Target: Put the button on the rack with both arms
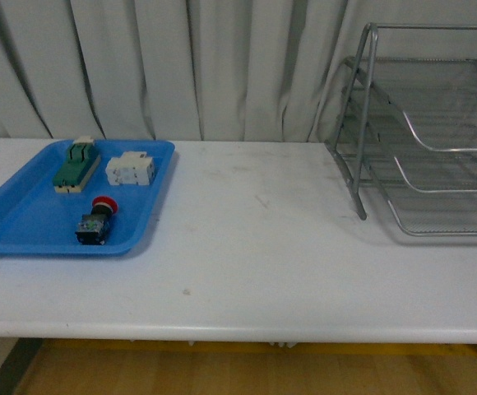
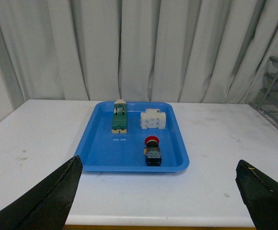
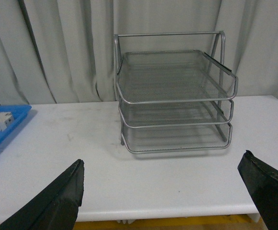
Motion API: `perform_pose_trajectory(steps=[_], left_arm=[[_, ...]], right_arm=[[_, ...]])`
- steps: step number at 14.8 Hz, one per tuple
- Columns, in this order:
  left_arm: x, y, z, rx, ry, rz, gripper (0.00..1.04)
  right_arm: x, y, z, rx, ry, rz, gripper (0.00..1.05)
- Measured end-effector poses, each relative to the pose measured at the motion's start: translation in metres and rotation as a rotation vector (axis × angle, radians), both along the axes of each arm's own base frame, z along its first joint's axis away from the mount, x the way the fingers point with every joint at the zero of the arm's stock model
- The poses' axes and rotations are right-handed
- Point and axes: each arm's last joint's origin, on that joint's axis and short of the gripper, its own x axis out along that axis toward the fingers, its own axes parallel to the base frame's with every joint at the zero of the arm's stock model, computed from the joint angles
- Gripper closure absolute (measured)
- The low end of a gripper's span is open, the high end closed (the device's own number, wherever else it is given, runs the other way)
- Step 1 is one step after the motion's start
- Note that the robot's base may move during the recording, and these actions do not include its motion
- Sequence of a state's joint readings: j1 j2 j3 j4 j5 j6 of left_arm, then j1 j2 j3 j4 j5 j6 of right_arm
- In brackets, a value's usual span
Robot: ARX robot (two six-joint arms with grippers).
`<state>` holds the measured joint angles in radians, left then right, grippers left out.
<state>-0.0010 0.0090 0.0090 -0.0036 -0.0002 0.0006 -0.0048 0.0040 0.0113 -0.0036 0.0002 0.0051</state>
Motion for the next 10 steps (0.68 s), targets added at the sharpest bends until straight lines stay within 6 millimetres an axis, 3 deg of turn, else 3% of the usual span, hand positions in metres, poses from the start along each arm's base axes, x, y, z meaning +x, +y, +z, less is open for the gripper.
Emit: perform_pose_trajectory(steps=[8,10], left_arm=[[0.0,0.0,0.0,0.0,0.0,0.0,0.07],[0.0,0.0,0.0,0.0,0.0,0.0,0.07]], right_arm=[[0.0,0.0,0.0,0.0,0.0,0.0,0.06],[0.011,-0.006,0.007,0.137,0.03,0.125,0.06]])
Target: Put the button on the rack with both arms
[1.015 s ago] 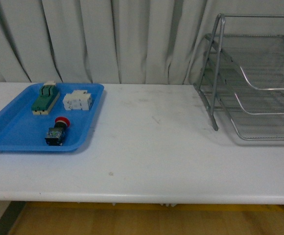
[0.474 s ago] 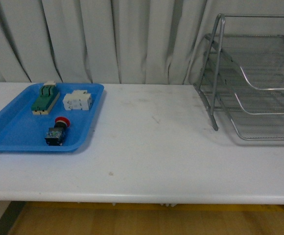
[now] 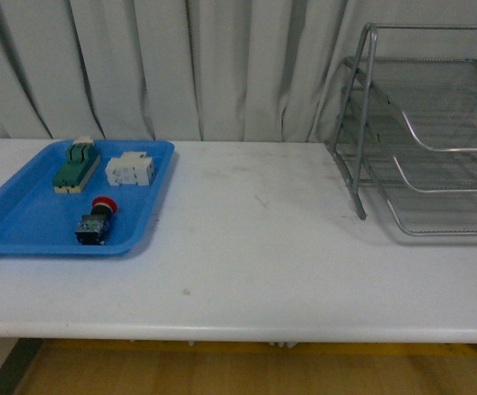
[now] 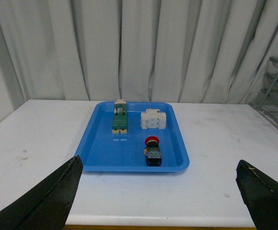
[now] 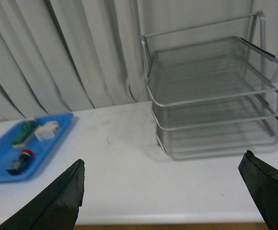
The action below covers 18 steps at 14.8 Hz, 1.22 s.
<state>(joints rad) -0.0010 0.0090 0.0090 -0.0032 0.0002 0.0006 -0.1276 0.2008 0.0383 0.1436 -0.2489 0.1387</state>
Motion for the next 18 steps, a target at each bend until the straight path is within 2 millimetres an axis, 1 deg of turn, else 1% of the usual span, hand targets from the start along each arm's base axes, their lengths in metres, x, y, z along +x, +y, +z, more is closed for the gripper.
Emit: perform_pose_trajectory(steps=[1,3,4,5,6,7,8,9,11,13,15,16,18], left_arm=[[0.0,0.0,0.0,0.0,0.0,0.0,0.07],[0.0,0.0,0.0,0.0,0.0,0.0,0.07],[0.0,0.0,0.0,0.0,0.0,0.0,0.07],[0.0,0.0,0.0,0.0,0.0,0.0,0.07],[0.0,0.0,0.0,0.0,0.0,0.0,0.07],[0.0,0.0,0.0,0.0,0.0,0.0,0.07],[0.0,0.0,0.0,0.0,0.0,0.0,0.07],[0.0,0.0,0.0,0.0,0.0,0.0,0.07],[0.0,0.0,0.0,0.0,0.0,0.0,0.07],[0.0,0.0,0.0,0.0,0.0,0.0,0.07],[0.0,0.0,0.0,0.0,0.0,0.0,0.07],[0.0,0.0,0.0,0.0,0.0,0.0,0.07],[0.0,0.0,0.0,0.0,0.0,0.001,0.07]], right_arm=[[0.01,-0.006,0.013,0.065,-0.025,0.029,0.06],[0.047,-0.03,0.048,0.122,-0.112,-0.006,0.06],[0.072,-0.048,0.059,0.165,-0.131,-0.039,0.06],[0.107,-0.071,0.067,0.234,-0.13,-0.085,0.06],[0.132,-0.089,0.066,0.309,-0.108,-0.118,0.06],[0.158,-0.109,0.056,0.408,-0.064,-0.147,0.06],[0.179,-0.124,0.042,0.507,-0.045,-0.141,0.06],[0.189,-0.134,0.025,0.612,-0.038,-0.129,0.06],[0.197,-0.139,-0.011,0.819,-0.013,-0.089,0.06],[0.2,-0.14,-0.037,0.982,0.039,-0.075,0.06],[0.207,-0.14,-0.072,1.082,0.138,-0.107,0.06],[0.211,-0.139,-0.086,1.116,0.173,-0.121,0.06],[0.216,-0.136,-0.103,1.147,0.218,-0.123,0.06]])
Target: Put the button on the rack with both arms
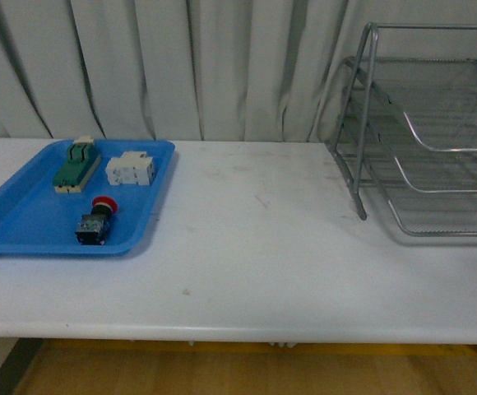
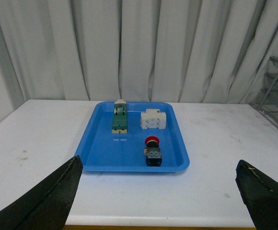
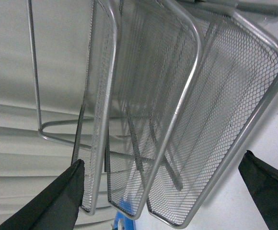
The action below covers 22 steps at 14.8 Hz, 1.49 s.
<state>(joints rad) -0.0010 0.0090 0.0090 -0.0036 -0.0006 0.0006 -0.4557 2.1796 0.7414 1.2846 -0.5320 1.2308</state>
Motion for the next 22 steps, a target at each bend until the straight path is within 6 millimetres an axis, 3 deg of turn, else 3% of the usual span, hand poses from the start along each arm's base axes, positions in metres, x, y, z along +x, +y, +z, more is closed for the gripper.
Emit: perform_pose_trajectory(steps=[4,10,15,22], left_arm=[[0.0,0.0,0.0,0.0,0.0,0.0,0.07],[0.0,0.0,0.0,0.0,0.0,0.0,0.07],[0.0,0.0,0.0,0.0,0.0,0.0,0.07],[0.0,0.0,0.0,0.0,0.0,0.0,0.07]], right_arm=[[0.024,0.017,-0.032,0.101,0.056,0.038,0.06],[0.049,0.044,-0.027,0.141,0.025,0.102,0.06],[0.06,0.04,-0.018,0.125,-0.017,0.103,0.06],[0.062,0.04,-0.028,0.131,0.0,0.103,0.06]])
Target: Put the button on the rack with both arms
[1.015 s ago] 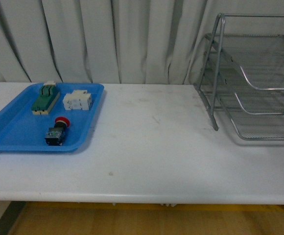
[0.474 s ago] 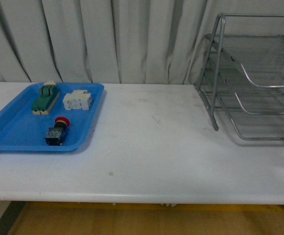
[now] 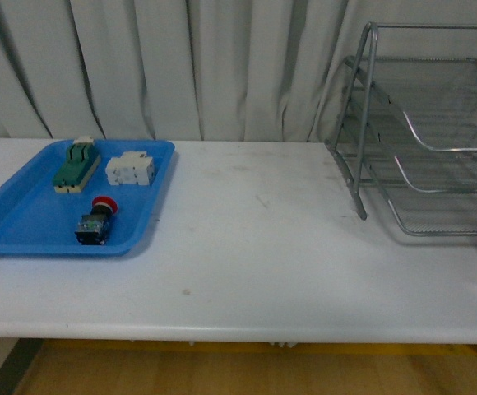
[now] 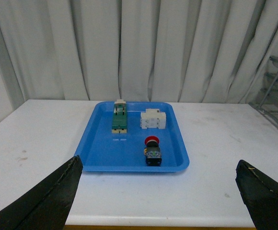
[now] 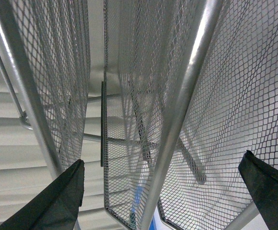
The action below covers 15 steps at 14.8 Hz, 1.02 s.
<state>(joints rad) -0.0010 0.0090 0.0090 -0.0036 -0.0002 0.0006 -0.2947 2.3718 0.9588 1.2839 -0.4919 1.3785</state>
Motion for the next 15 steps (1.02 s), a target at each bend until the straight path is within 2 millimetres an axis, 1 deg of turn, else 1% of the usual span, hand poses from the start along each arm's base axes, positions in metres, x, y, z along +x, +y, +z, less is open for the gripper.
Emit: perform_pose_trajectory(steps=[1,4,5,7,9,10,12,15], left_arm=[[0.0,0.0,0.0,0.0,0.0,0.0,0.07],[0.0,0.0,0.0,0.0,0.0,0.0,0.07],[0.0,0.0,0.0,0.0,0.0,0.0,0.07],[0.0,0.0,0.0,0.0,0.0,0.0,0.07],[0.0,0.0,0.0,0.0,0.0,0.0,0.07],[0.0,0.0,0.0,0.0,0.0,0.0,0.07],[0.0,0.0,0.0,0.0,0.0,0.0,0.07],[0.0,0.0,0.0,0.0,0.0,0.0,0.07]], right_arm=[[0.003,-0.001,-0.001,-0.002,-0.006,-0.001,0.07],[0.015,-0.007,0.001,-0.023,-0.043,-0.006,0.25],[0.017,-0.008,-0.002,-0.024,-0.044,-0.007,0.4],[0.02,-0.009,-0.004,-0.023,-0.045,-0.007,0.64],[0.019,-0.009,-0.006,-0.006,-0.036,-0.001,0.95],[0.019,-0.009,-0.009,0.042,-0.027,-0.002,1.01],[0.018,-0.011,-0.01,0.061,-0.021,-0.007,1.01],[0.006,-0.01,-0.015,0.082,0.009,-0.02,1.01]])
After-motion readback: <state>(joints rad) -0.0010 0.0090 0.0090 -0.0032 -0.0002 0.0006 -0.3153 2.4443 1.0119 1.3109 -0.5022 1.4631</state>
